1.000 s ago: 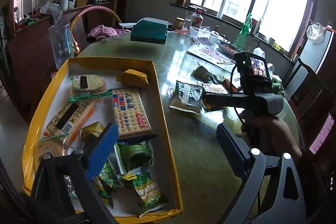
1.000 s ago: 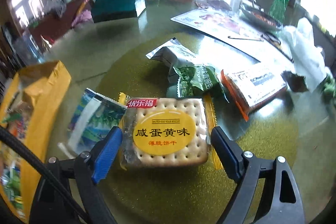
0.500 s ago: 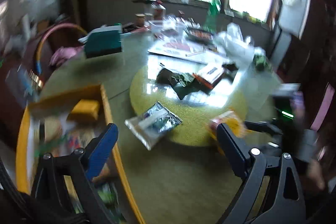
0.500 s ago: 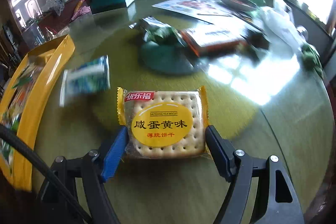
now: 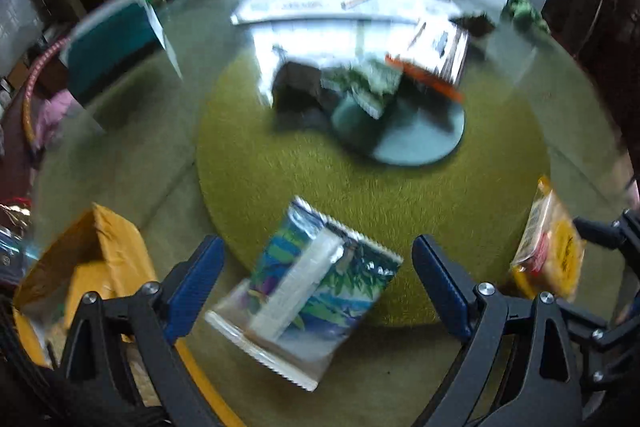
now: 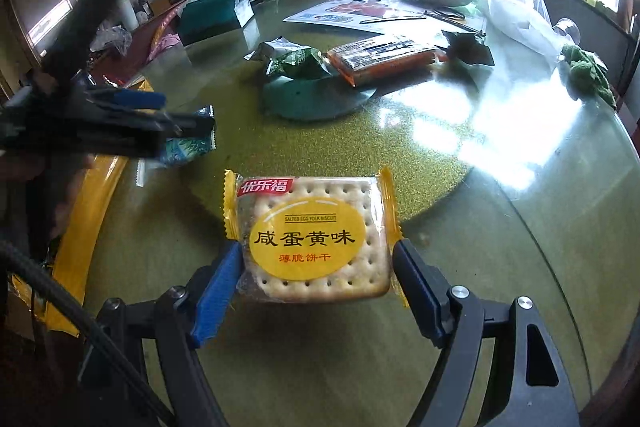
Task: Organize snacks
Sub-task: 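Grasp the yellow-label egg-yolk cracker pack with the right tool while the left tool grasps the blue-green sachet, then carry the egg-yolk cracker pack and blue-green sachet with both tools over the tray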
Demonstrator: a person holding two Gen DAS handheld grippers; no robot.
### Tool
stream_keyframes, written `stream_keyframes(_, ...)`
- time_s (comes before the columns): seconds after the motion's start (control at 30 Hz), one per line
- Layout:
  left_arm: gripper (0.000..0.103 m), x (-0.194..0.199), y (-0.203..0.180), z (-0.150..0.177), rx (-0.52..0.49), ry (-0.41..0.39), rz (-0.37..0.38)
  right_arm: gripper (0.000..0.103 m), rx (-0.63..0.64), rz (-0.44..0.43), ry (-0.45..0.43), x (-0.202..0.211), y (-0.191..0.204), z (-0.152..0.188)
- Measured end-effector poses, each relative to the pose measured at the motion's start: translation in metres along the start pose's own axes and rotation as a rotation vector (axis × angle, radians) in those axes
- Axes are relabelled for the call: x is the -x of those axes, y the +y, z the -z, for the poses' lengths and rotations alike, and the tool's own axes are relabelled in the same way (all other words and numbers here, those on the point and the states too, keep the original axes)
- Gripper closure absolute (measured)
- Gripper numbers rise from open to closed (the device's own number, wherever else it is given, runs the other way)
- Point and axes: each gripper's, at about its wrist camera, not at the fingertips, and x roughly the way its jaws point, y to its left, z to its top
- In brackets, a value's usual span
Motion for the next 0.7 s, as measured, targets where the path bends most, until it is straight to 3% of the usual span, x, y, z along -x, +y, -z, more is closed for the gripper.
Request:
stream_keyframes(0.2, 0.009, 0.006, -0.019, 0.02, -0.039, 0.044, 0.049, 0.025, -0.009, -0.021, -0.012, 0.003, -0.004, 0.003)
stream_keyframes(0.3, 0.009, 0.007, -0.023, 0.024, -0.049, 0.036, 0.01, 0.025, -0.012, -0.02, -0.014, 0.004, -0.006, 0.005)
stream_keyframes(0.37, 0.009, 0.007, -0.016, 0.022, 0.004, 0.024, -0.027, 0.025, -0.017, -0.017, -0.014, 0.005, -0.007, 0.005)
stream_keyframes(0.43, 0.014, 0.004, -0.011, 0.019, 0.036, 0.021, -0.046, 0.025, -0.021, -0.016, -0.015, 0.005, -0.007, 0.005)
stream_keyframes(0.53, 0.024, 0.003, -0.014, 0.019, 0.018, 0.02, -0.018, 0.025, -0.013, -0.004, -0.013, 0.005, -0.005, 0.005)
stream_keyframes(0.6, 0.042, 0.006, -0.016, 0.02, 0.014, 0.018, -0.019, 0.024, -0.008, 0.002, -0.012, 0.004, -0.004, 0.005)
stream_keyframes(0.7, 0.045, 0.012, -0.017, 0.024, 0.025, 0.02, -0.01, 0.024, -0.021, -0.004, -0.011, 0.004, -0.005, 0.003)
